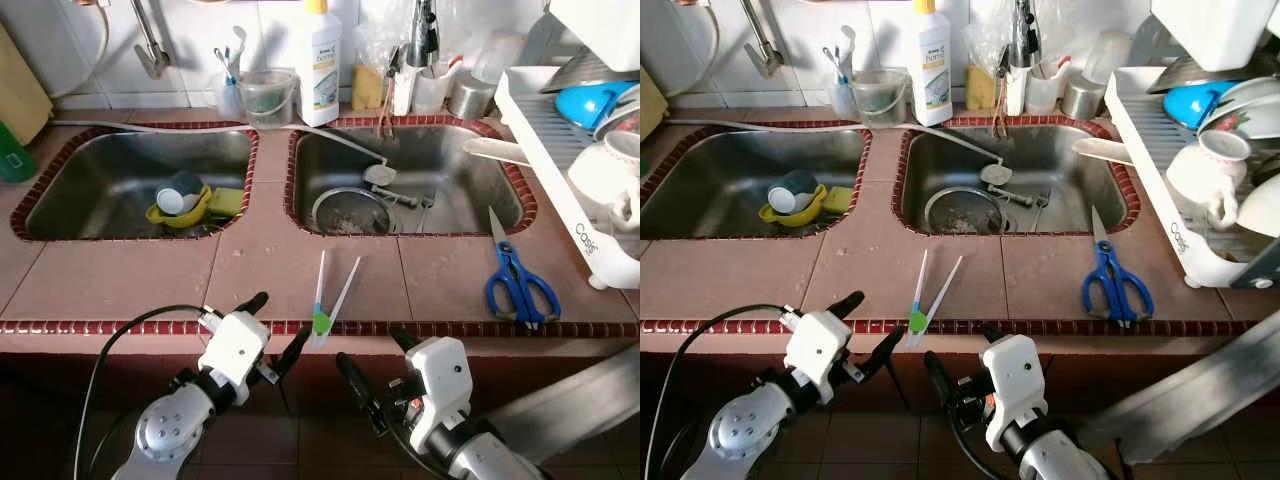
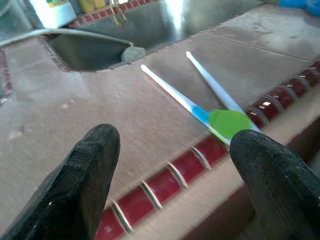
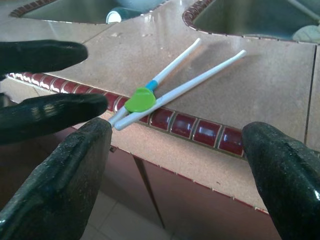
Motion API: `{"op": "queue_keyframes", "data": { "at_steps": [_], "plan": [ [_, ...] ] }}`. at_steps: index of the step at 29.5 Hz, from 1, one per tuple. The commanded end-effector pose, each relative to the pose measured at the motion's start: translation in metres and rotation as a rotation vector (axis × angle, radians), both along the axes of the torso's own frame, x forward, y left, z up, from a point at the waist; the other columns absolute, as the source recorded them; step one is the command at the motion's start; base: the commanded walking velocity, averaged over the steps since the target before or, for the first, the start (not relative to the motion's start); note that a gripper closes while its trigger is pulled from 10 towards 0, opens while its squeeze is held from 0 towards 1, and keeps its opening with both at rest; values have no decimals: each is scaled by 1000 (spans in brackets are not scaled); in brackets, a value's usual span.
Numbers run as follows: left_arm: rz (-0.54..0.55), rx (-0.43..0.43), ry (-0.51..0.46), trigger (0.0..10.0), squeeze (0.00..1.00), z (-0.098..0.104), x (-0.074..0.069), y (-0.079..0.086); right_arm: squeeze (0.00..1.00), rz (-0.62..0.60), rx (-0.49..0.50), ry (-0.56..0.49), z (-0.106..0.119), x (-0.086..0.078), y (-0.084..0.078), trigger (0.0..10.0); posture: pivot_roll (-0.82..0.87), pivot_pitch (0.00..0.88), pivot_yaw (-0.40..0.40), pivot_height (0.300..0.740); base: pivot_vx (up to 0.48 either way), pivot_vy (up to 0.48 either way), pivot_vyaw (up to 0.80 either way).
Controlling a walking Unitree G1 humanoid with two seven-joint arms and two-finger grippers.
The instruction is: Kitchen organization
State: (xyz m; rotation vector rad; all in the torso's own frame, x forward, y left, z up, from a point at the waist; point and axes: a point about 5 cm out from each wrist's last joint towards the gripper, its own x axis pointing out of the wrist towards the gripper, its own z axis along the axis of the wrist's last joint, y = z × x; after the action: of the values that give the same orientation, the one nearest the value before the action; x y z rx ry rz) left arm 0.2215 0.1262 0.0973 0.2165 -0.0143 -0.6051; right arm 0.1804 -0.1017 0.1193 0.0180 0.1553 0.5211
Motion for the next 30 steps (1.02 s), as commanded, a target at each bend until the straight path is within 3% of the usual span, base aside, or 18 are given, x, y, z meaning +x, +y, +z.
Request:
{"op": "queue_keyframes", "data": {
  "at_steps": [1, 14, 30],
  "plan": [
    [-15, -13, -26, 10000, 0, 7, -4, -1, 0, 9, 14, 3, 3, -2, 2, 10000, -127, 167, 70, 740, 0, 0, 0],
    [-14, 5, -1, 10000, 0, -5, -19, 5, 0, 37, 24, 21, 3, 0, 2, 10000, -119, 175, 54, 740, 0, 0, 0],
    [-120, 41, -20, 10000, 0, -9, -28, -10, 0, 34, 27, 28, 4, -1, 1, 10000, -141, 175, 61, 740, 0, 0, 0]
  ]
}}
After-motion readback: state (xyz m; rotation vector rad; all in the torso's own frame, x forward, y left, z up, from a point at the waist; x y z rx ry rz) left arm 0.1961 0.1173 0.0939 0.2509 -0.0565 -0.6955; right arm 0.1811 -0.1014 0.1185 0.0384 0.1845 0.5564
